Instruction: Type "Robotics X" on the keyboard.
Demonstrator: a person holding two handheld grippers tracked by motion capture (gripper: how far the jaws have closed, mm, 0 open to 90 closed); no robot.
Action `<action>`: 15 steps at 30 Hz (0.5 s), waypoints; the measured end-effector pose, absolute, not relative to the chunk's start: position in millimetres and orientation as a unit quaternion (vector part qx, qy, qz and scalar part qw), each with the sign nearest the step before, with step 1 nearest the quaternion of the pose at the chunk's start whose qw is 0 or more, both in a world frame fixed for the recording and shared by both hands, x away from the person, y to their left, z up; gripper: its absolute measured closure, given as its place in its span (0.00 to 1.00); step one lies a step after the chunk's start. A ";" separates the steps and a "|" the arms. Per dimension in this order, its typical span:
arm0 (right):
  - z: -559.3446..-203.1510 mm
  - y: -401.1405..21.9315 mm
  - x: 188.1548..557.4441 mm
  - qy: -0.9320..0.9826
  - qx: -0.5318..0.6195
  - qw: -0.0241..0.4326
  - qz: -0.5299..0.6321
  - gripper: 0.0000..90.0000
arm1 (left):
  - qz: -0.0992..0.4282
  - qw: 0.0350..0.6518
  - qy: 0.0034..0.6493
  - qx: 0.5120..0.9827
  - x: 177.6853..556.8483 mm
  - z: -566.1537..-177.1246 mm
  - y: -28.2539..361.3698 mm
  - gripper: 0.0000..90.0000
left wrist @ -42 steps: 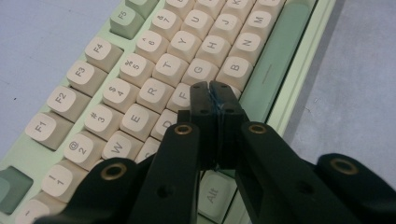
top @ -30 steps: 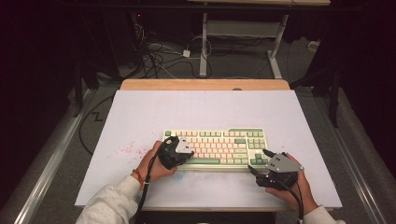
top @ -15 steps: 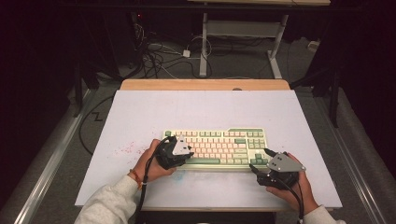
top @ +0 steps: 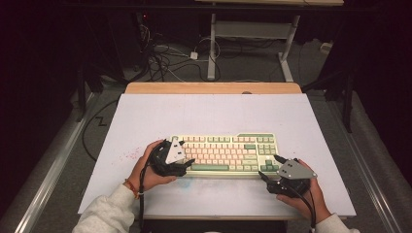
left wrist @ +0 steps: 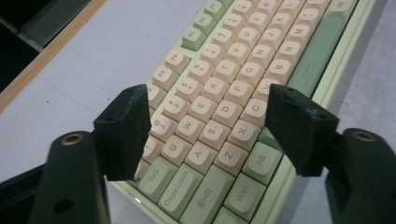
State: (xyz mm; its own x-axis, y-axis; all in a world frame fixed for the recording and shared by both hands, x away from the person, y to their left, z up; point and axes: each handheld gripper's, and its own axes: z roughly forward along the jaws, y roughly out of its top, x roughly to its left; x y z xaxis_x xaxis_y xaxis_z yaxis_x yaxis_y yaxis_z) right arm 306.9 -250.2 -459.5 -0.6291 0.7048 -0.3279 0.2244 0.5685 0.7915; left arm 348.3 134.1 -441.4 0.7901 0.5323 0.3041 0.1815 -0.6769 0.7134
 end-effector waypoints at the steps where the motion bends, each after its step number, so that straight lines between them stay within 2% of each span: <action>1: -459.8 -250.0 306.8 0.824 0.283 0.325 0.369 0.30 | 0.255 0.348 0.204 0.879 347.4 -441.8 136.3 0.30; 5: -460.2 -249.7 306.8 0.825 0.282 0.323 0.368 0.30 | 0.259 0.355 0.212 0.873 343.7 -443.6 146.6 0.23; 15: -460.4 -249.3 306.6 0.826 0.281 0.322 0.368 0.30 | 0.269 0.353 0.242 0.863 334.5 -451.5 171.7 0.20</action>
